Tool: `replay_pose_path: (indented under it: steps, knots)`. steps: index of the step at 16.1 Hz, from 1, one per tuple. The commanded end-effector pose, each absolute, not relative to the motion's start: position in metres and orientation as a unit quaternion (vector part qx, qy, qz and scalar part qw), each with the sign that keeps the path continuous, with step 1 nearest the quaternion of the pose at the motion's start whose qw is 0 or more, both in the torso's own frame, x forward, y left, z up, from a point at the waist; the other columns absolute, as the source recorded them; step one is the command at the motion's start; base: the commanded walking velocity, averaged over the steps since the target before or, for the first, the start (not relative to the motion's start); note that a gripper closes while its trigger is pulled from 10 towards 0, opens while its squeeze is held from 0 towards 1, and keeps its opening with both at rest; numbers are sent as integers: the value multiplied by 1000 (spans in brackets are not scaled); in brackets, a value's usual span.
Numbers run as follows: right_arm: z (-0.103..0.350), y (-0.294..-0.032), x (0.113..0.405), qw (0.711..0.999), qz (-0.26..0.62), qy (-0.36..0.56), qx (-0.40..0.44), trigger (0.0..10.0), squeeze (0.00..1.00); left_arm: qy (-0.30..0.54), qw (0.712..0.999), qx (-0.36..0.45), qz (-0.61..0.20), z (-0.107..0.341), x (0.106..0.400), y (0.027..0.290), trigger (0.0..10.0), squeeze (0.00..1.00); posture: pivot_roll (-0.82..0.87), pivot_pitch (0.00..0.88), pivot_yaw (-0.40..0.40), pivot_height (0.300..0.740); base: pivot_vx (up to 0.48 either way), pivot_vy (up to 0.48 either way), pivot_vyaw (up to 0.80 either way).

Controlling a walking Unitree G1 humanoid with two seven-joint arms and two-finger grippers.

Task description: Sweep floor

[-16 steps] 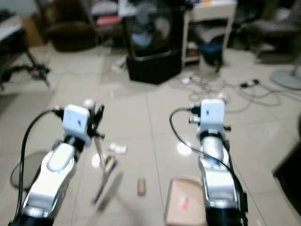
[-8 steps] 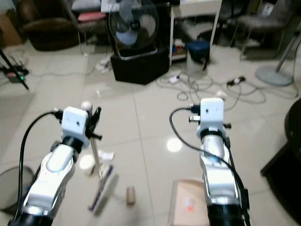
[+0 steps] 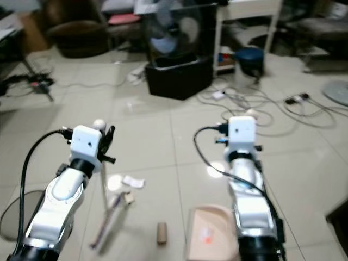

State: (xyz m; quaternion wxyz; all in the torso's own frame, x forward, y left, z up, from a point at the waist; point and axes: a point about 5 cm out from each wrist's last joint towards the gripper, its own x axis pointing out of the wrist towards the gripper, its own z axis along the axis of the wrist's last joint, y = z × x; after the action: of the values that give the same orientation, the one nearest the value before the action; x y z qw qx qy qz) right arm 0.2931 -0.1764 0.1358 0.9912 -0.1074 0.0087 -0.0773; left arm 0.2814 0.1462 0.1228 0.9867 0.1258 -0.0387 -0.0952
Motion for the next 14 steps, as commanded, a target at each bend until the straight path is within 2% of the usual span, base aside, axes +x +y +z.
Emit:
replay_pose_path:
  steps: [1,8,14]
  knots:
    - [143,-165,295,992,-58,-15,-107,10000,0,-56,984,146,-85,131,284,154,10000,0,-95,0,91,740,334,0,0]
    - [141,-161,297,992,-56,-25,-111,10000,0,-52,983,146,-98,129,283,151,10000,0,-76,0,98,740,330,0,0]
    - [130,-151,306,989,-16,-52,-137,10000,0,-30,988,128,-83,110,292,156,10000,0,-54,123,133,740,0,0,0]
